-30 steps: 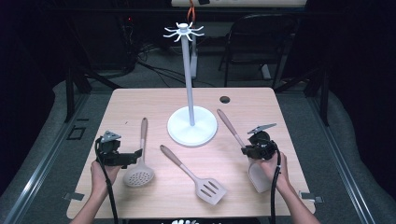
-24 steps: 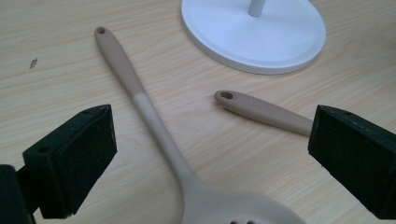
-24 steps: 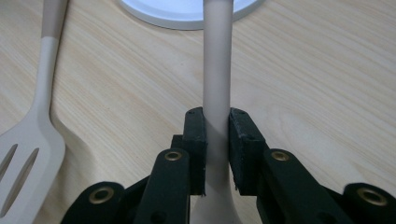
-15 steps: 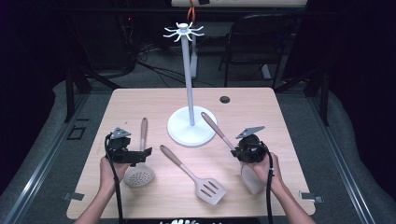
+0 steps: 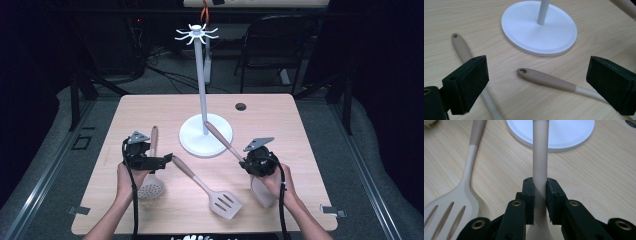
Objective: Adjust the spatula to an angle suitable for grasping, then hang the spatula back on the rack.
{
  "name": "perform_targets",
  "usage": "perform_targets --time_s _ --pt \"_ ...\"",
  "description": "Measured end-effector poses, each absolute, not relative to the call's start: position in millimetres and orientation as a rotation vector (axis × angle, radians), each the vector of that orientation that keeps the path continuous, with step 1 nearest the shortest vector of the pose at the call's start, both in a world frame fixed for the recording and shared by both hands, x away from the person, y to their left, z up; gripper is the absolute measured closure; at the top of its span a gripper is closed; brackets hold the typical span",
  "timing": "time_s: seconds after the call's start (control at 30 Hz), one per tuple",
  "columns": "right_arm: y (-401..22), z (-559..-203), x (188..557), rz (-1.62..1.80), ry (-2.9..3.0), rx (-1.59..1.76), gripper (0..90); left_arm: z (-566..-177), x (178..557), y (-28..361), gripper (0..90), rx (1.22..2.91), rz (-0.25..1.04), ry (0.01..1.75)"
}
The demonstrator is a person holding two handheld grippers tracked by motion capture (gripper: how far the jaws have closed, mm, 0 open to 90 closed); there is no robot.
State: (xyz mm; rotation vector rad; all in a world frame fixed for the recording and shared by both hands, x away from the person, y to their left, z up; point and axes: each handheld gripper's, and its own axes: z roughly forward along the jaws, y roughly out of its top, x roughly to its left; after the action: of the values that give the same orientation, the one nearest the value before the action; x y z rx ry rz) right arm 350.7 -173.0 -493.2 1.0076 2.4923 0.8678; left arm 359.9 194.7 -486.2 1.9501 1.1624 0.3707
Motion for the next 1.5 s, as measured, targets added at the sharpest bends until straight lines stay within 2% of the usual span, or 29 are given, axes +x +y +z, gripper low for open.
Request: perform_targets --time_s 0.37,1.13,1.33,1.5 --pt "-157.4 -493.3 353.0 0.864 2.492 0.933 78.4 -483.0 367.8 166.4 2.9 1.958 0.295 1.098" --pt "-156.0 -486.7 346.0 0.912 2.44 0.881 78.3 -481.2 375.6 119.5 3.6 1.914 0.15 1.039" --pt "-153.2 -485.7 343.2 0.939 2.426 0.865 78.3 -483.2 378.8 97.1 6.8 1.896 0.079 1.007" --pt "-152.7 -484.3 342.3 0.944 2.416 0.863 78.3 -482.2 383.0 82.1 14.7 1.861 0.028 0.984"
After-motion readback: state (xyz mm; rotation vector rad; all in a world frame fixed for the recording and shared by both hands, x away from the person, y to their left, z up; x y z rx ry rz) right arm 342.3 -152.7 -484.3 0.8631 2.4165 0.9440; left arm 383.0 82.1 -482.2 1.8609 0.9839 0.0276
